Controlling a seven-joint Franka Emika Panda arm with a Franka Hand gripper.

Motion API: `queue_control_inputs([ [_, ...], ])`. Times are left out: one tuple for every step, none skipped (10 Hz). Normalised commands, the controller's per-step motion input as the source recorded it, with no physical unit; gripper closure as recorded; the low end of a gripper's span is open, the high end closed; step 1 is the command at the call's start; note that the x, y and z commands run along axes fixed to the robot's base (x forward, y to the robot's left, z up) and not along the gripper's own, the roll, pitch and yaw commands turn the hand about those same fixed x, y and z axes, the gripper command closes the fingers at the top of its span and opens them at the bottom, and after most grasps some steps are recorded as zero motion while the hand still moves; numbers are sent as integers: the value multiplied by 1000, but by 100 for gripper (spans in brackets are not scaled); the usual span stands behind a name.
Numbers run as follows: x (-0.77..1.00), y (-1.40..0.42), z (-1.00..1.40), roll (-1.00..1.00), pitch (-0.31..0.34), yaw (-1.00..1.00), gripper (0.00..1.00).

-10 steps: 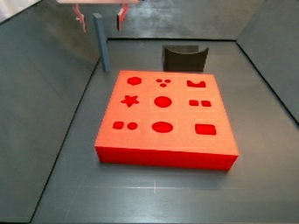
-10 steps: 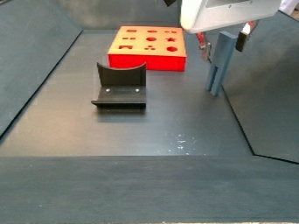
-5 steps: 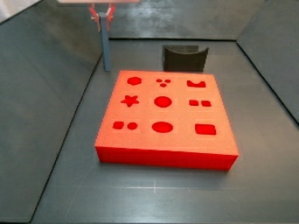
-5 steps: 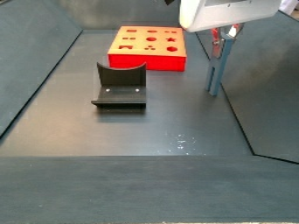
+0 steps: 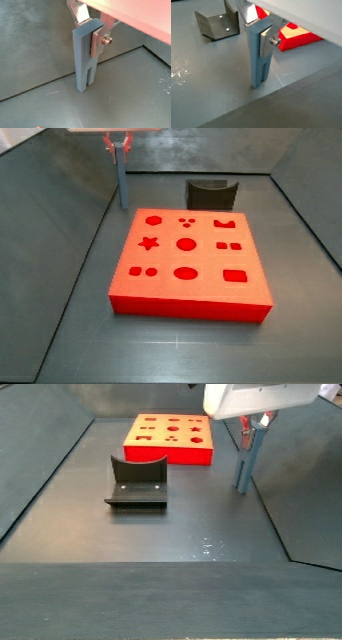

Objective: Pick up the double-square object. Move up. Move to above the board. Insert the double-square object.
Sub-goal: Pick up the double-square object, then move up, then move to above the board.

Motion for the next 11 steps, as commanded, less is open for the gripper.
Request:
queue_control_inputs([
  [0,0,0,0,0,0,100],
  [0,0,0,0,0,0,100],
  [0,0,833,0,0,0,100],
  [-23,-5,798,0,22,-32,100],
  [-34,0,701,6,45,-32,100],
  [-28,7,620,13,50,-32,100],
  [-12,18,432,30,58,-28,100],
  [-2,24,285,41,68,-25,100],
  [-59,339,1000,-61,-140,103,100],
  [-60,350,1000,-57,-131,100,100],
  [-66,304,1000,-53,-84,50,100],
])
